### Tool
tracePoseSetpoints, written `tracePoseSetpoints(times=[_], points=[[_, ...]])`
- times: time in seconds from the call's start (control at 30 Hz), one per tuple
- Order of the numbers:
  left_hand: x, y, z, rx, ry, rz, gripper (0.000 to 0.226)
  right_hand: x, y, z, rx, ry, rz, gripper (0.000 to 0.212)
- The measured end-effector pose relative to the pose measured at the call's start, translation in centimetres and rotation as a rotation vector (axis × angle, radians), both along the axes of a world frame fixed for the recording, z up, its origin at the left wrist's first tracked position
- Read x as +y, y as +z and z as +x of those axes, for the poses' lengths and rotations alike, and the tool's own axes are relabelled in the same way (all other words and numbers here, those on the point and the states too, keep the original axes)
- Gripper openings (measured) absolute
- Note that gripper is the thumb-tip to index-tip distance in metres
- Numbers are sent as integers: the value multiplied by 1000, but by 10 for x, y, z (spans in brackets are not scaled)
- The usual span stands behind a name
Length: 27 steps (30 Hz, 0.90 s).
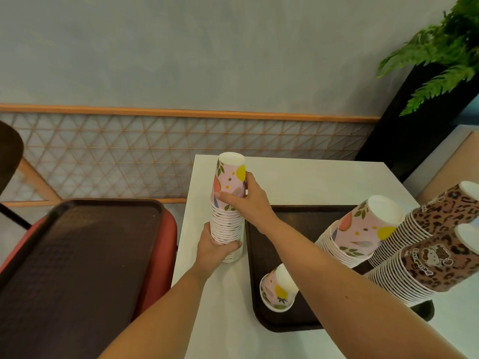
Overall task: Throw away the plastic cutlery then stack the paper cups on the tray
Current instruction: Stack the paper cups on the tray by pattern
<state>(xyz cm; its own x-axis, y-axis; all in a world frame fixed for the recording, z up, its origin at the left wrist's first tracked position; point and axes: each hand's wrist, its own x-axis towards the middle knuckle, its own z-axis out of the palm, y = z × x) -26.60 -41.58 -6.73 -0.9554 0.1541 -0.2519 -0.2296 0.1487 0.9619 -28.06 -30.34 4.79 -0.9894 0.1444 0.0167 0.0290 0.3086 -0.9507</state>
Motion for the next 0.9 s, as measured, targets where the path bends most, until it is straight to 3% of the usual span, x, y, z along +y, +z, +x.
tracePoseSetpoints(times=[0.27,0.4,0.5,0.63,0.9], points=[[-14,6,35,-39,-16,39,80,-11,7,28,13,-6,14,49],[-20,13,54,-65,-10,52,96,-15,10,39,-3,8,28,51],[-23,18,71,-56,1,61,89,-17,14,48,-24,33,60,57],[-22,24,93,-43,20,55,94,-17,22,71,-51,94,105,73],[-14,36,148,-39,64,0,95,4,40,115,-137,261,80,69]])
